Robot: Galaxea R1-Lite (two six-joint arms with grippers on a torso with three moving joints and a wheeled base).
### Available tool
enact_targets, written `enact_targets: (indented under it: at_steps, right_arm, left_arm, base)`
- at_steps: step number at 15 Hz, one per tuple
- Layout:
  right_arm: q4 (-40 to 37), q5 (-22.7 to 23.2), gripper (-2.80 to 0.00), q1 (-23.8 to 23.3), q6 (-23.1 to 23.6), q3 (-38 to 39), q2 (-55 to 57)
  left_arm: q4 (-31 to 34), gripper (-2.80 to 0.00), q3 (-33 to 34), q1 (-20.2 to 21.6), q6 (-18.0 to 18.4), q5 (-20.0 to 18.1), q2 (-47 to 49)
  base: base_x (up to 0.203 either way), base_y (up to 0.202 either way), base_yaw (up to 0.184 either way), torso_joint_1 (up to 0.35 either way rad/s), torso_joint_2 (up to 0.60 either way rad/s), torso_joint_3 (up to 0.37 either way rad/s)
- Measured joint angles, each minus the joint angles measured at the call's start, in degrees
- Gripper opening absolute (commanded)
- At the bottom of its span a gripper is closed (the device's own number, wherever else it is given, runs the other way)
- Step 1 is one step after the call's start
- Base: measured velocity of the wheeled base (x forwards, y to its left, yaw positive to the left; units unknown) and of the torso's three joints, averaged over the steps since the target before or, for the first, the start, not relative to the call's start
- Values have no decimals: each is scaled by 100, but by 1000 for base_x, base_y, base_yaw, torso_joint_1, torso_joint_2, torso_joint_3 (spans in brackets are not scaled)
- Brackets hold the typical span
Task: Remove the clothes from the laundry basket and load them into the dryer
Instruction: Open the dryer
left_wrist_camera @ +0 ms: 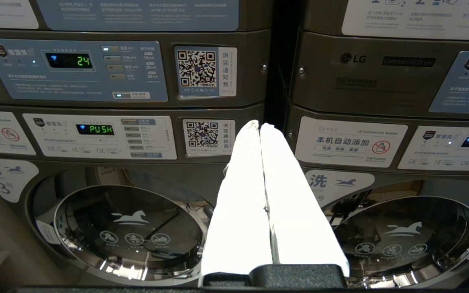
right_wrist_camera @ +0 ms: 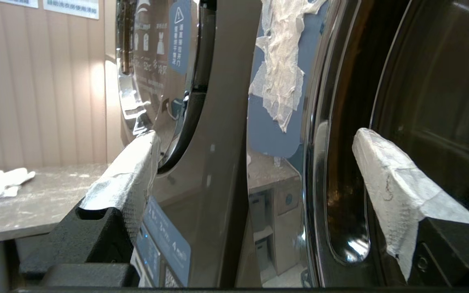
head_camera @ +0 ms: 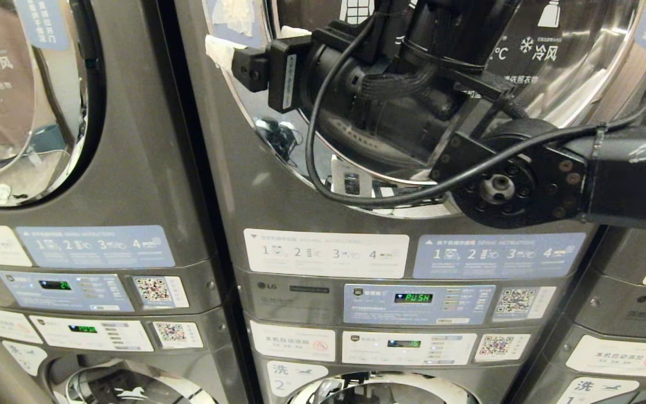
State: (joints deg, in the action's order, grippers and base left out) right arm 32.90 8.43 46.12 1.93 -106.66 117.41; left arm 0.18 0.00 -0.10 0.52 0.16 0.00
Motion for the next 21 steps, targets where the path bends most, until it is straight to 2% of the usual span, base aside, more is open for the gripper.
enact_targets:
  at_steps: [3, 8, 13, 15, 19, 21]
  right_arm:
    - [4, -198, 0, 0, -25, -342, 272]
    - [-35, -207, 0, -1, -115, -392, 412]
    - [-57, -161, 0, 0, -746, -313, 330]
    - [-112, -28, 0, 0, -801, -114, 205]
    - [-118, 588, 0, -1, -797, 705, -217]
    - [-116, 741, 0, 38, -796, 960, -394]
  left_arm:
    - [0, -280, 0, 0, 0, 0, 2]
    - [0, -280, 0, 0, 0, 0, 1]
    - [-1, -280, 0, 0, 0, 0, 1]
    - [-2, -280, 0, 0, 0, -2, 0]
    - [0, -280, 0, 0, 0, 0, 0]
    - [0, -280, 0, 0, 0, 0, 2]
  base:
    - [0, 0, 0, 0, 0, 0]
    - [0, 0, 0, 0, 0, 0]
    - [0, 0, 0, 0, 0, 0]
    - [0, 0, 0, 0, 0, 0]
    - [0, 0, 0, 0, 0, 0]
    - [0, 0, 0, 0, 0, 0]
